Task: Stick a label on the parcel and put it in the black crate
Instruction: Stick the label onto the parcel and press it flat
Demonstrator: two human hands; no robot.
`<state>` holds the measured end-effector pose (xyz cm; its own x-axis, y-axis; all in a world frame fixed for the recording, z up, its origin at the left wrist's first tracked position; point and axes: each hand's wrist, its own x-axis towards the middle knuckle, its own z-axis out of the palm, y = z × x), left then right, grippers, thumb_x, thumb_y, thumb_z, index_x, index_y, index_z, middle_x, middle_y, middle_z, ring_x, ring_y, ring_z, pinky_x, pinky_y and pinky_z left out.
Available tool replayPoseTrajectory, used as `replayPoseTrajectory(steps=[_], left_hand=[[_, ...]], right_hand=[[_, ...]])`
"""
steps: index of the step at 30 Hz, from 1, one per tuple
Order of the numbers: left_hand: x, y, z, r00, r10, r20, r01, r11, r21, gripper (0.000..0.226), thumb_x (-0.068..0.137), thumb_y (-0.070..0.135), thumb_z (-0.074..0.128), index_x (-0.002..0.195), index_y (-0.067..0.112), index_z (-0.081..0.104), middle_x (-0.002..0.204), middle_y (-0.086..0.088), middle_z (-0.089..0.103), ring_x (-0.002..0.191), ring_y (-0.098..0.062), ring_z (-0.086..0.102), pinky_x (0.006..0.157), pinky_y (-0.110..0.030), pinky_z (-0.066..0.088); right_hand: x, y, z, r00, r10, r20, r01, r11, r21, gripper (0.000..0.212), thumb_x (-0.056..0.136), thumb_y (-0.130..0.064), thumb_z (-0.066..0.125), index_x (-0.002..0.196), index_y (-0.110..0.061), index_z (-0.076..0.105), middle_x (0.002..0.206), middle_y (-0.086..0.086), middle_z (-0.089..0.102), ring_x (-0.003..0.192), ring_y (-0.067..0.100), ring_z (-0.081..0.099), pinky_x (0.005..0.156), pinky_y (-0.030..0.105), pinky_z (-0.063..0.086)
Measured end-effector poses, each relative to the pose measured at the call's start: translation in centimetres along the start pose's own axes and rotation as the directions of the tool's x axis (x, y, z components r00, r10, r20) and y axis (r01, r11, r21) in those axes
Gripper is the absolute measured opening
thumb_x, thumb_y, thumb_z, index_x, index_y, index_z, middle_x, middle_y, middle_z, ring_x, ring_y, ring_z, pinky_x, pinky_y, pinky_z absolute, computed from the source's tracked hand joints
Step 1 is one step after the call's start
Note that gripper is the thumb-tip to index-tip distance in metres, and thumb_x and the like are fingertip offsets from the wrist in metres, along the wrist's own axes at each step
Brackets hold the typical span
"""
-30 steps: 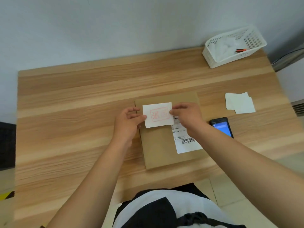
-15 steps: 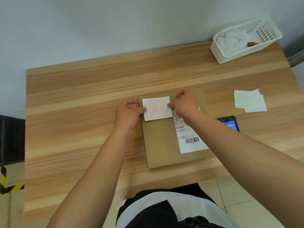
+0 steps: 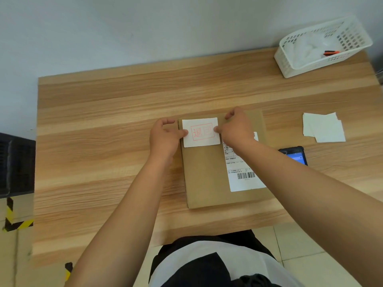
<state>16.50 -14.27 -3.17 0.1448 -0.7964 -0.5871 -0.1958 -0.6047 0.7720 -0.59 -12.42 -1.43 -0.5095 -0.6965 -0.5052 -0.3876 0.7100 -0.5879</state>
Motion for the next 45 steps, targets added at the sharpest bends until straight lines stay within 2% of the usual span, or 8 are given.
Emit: replayPoseTrajectory(steps=[5,10,20,27,34,39,42,45], left_hand=[[0.1,-0.4,0.3,0.999,-0.007,-0.038,0.007,1.0,0.003,0.042,0.066,0.01,0.083,0.091,0.034,0.059,0.109,-0.021,0.071,0.096,-0.033,0.07,0.078,-0.035,0.053],[0.1,-0.5,0.3,0.999,-0.002,-0.035,0.001,1.0,-0.004,0.042,0.068,0.009,0.083,0.097,0.03,0.06,0.09,-0.007,0.063,0.08,-0.021,0.063,0.069,-0.028,0.049],[0.0,-0.6,0.9,0.998,0.003,-0.068,-0.001,1.0,0.021,0.037,0.068,0.011,0.077,0.094,0.032,0.062,0.083,-0.007,0.064,0.067,-0.02,0.058,0.068,-0.037,0.054],[0.1,-0.5,1.0,0.997,-0.003,-0.081,0.007,0.999,0.048,0.037,0.067,0.012,0.077,0.093,0.034,0.063,0.093,-0.013,0.071,0.075,-0.019,0.064,0.078,-0.045,0.058],[0.2,-0.5,0.9,0.998,0.007,-0.062,-0.002,0.997,0.072,0.037,0.066,0.014,0.077,0.095,0.032,0.064,0.097,-0.012,0.072,0.086,-0.028,0.072,0.079,-0.047,0.059],[0.2,-0.5,0.6,0.995,0.061,-0.073,-0.051,0.99,0.128,0.037,0.071,0.016,0.08,0.102,0.026,0.061,0.076,0.005,0.054,0.065,-0.015,0.055,0.062,-0.031,0.049],[0.3,-1.3,0.5,0.995,0.077,-0.06,-0.071,0.992,0.1,0.03,0.081,0.017,0.073,0.107,0.025,0.062,0.078,0.007,0.05,0.068,-0.012,0.052,0.063,-0.029,0.046],[0.1,-1.8,1.0,0.976,0.184,-0.112,-0.174,0.98,0.097,0.031,0.085,0.029,0.064,0.116,0.025,0.062,0.101,0.003,0.058,0.092,-0.015,0.058,0.08,-0.03,0.047]], right_hand=[[-0.1,0.0,0.2,1.0,-0.012,-0.012,0.012,1.0,-0.006,0.039,0.078,-0.014,0.079,0.1,-0.018,0.047,0.102,-0.001,0.056,0.092,0.029,0.065,0.087,0.052,0.054],[0.0,0.0,0.1,1.0,-0.011,-0.016,0.01,1.0,-0.027,0.039,0.078,-0.014,0.079,0.1,-0.018,0.047,0.099,-0.001,0.055,0.09,0.028,0.064,0.087,0.051,0.053],[0.1,0.2,1.0,0.997,-0.011,-0.073,0.005,0.997,-0.083,0.037,0.079,-0.009,0.07,0.1,-0.023,0.043,0.097,-0.005,0.056,0.095,0.027,0.064,0.089,0.045,0.049],[0.3,0.2,1.3,0.995,0.024,-0.095,-0.032,0.996,-0.083,0.035,0.081,-0.006,0.068,0.097,-0.023,0.042,0.091,-0.005,0.053,0.095,0.027,0.063,0.092,0.045,0.048],[0.5,0.3,1.4,0.995,0.016,-0.098,-0.025,0.995,-0.096,0.037,0.08,-0.006,0.068,0.099,-0.024,0.042,0.098,-0.004,0.058,0.096,0.027,0.064,0.09,0.045,0.049],[0.1,0.7,1.0,0.988,-0.078,-0.135,0.059,0.988,-0.142,0.044,0.078,-0.012,0.075,0.113,-0.012,0.048,0.117,0.009,0.056,0.106,0.03,0.056,0.073,0.037,0.044],[0.0,1.6,0.0,0.974,-0.154,-0.168,0.136,0.984,-0.113,0.031,0.081,-0.002,0.059,0.11,-0.01,0.053,0.115,0.007,0.054,0.099,0.029,0.056,0.069,0.035,0.041],[-0.8,2.4,0.1,0.899,-0.398,-0.184,0.359,0.909,-0.213,0.032,0.086,-0.009,0.056,0.118,-0.01,0.06,0.126,0.012,0.057,0.113,0.032,0.053,0.088,0.042,0.044]])
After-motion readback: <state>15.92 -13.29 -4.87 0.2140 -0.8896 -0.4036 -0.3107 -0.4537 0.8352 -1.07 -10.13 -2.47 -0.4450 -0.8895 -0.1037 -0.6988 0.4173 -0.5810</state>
